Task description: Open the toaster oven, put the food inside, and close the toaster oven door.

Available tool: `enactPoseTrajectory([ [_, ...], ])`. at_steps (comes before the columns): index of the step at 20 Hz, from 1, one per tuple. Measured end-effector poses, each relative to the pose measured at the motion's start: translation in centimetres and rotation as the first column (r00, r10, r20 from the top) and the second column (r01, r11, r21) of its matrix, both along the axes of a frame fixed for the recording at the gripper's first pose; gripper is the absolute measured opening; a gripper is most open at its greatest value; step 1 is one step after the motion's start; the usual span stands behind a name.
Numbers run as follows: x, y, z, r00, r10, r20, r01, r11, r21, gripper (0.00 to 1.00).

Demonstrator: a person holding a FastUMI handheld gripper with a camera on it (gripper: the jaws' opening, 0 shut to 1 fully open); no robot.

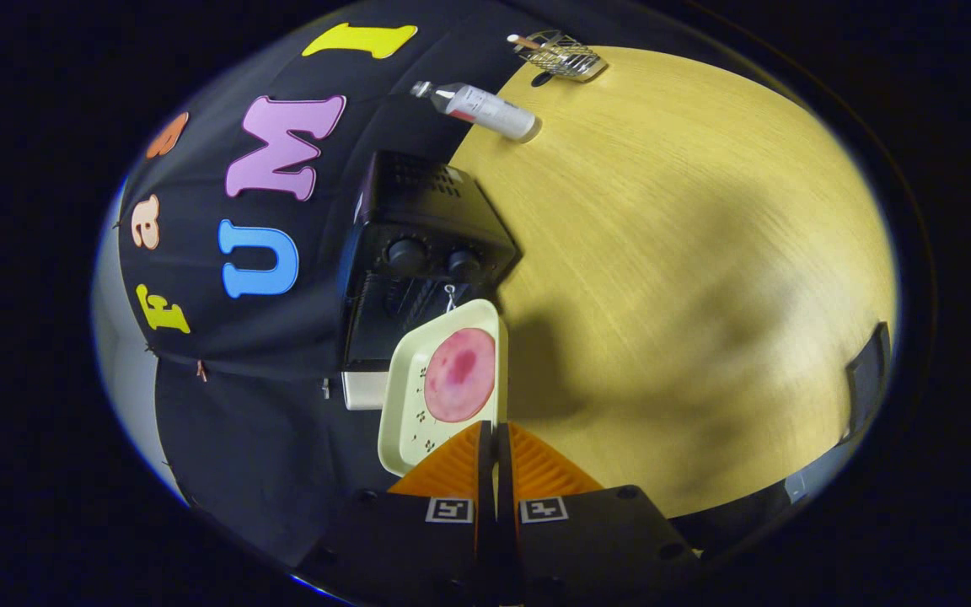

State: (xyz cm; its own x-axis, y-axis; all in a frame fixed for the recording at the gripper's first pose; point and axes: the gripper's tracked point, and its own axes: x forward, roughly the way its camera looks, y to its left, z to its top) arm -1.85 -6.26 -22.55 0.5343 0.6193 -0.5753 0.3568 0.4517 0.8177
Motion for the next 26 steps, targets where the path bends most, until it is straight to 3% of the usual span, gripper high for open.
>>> enactPoseTrajectory([
  [5, 3.1, 5.5, 0.2, 0.998, -0.048, 0.043, 0.049, 0.999, -0.006, 0.06],
  [12, 8.8, 10.9, -1.4, 0.978, -0.177, 0.109, 0.181, 0.983, -0.022, 0.06],
  [17, 13.2, 12.7, -2.4, 0.944, -0.266, 0.195, 0.280, 0.959, -0.047, 0.06],
  [26, 19.3, 14.3, -4.3, 0.891, -0.385, 0.242, 0.411, 0.909, -0.068, 0.06],
])
